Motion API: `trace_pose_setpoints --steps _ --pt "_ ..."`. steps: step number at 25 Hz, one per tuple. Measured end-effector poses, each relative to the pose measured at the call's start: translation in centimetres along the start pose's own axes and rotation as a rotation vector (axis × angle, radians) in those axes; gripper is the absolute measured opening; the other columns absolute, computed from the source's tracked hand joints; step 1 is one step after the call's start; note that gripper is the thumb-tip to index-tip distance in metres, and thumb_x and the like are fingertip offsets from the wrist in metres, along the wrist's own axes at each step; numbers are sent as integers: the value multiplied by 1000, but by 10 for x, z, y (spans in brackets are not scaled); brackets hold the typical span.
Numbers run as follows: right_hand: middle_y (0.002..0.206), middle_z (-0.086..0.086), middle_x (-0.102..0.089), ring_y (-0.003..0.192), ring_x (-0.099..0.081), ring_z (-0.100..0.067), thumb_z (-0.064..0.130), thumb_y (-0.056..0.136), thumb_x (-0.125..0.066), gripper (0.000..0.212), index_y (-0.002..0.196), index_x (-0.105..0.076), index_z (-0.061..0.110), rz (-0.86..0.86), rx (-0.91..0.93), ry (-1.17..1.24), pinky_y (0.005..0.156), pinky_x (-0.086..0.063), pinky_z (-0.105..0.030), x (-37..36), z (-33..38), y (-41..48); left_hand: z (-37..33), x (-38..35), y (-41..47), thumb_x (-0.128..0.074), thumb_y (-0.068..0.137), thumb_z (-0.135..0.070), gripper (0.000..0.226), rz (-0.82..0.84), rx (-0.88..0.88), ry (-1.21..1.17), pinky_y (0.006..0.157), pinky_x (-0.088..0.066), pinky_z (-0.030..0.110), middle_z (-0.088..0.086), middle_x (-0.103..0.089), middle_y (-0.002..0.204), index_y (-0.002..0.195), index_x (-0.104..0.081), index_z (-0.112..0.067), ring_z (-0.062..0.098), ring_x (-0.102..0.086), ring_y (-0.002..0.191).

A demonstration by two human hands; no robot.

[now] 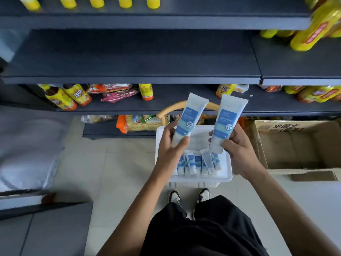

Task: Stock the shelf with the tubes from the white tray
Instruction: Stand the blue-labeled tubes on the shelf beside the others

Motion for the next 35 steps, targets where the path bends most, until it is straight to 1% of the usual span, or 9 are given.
trace_pose_setpoints --steps 5,8,11,14,19,23,27,33,35 --pt "105 -10 -73 97 -71 -29 -7 92 -57 42 124 -59 20 -21 108 -17 93 -51 -52 6 50 -10 -50 -18 2 -69 85 -26 43 -11 -81 6 84 -51 17 -6 -69 112 126 -56 -24 7 -66 103" --pt "110 -11 -72 104 -68 -32 -4 94 -61 39 119 -63 25 4 163 -43 92 -53 -47 14 77 -9 -69 -29 9 -71 89 -25 38 -11 -132 -3 90 -56 30 3 -71 111 123 -55 -27 20 -69 107" --pt "110 -11 -72 103 -68 -27 -7 92 -61 37 123 -60 14 17 217 -57 90 -55 -40 25 101 0 -89 -43 21 -70 90 -21 34 -33 -192 3 79 -54 19 4 -69 109 120 -56 -25 11 -68 98" --pt "109 -8 -73 103 -69 -25 -8 92 -61 36 121 -60 12 63 238 -68 86 -56 -35 37 120 19 -106 -60 41 -70 85 -32 41 -81 -255 66 81 -52 17 4 -60 120 123 -56 -29 10 -63 107" --pt "113 -7 -72 108 -68 -25 5 89 -71 38 122 -62 19 161 248 -99 93 -57 -41 55 154 69 -134 -86 82 -69 79 -47 50 -225 -365 129 86 -50 12 -7 -46 122 125 -60 -32 5 -55 114" --pt "114 0 -72 110 -68 -20 12 88 -74 41 126 -59 20 238 270 -119 86 -59 -31 72 190 123 -153 -103 124 -71 82 -43 49 -396 -425 151 84 -54 17 -18 -53 115 127 -59 -30 9 -58 111" --pt "111 0 -72 106 -69 -19 4 90 -72 39 124 -61 20 289 310 -129 85 -59 -30 88 220 172 -174 -113 174 -71 84 -47 32 -551 -469 227 83 -58 40 -9 -58 107 113 -56 -46 19 -61 102" --pt "106 0 -71 99 -68 -17 3 92 -69 34 119 -64 23 265 382 -149 84 -58 -34 102 255 238 -235 -120 277 -77 86 -29 24 -718 -511 545 74 -48 23 -9 -60 92 101 -61 -22 10 -59 86" --pt "103 2 -72 96 -68 -17 2 92 -69 33 116 -66 25 256 398 -142 82 -59 -38 102 263 256 -245 -121 316 -76 86 -28 23 -719 -447 616 70 -44 24 -5 -59 91 96 -58 -18 12 -57 84"
Point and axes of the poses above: each hand's wrist, its own y-axis towards the middle knuckle, its own x-axis out of the back of the hand, z = x × y, the point moved 7 cm from there along y, towards the middle knuckle
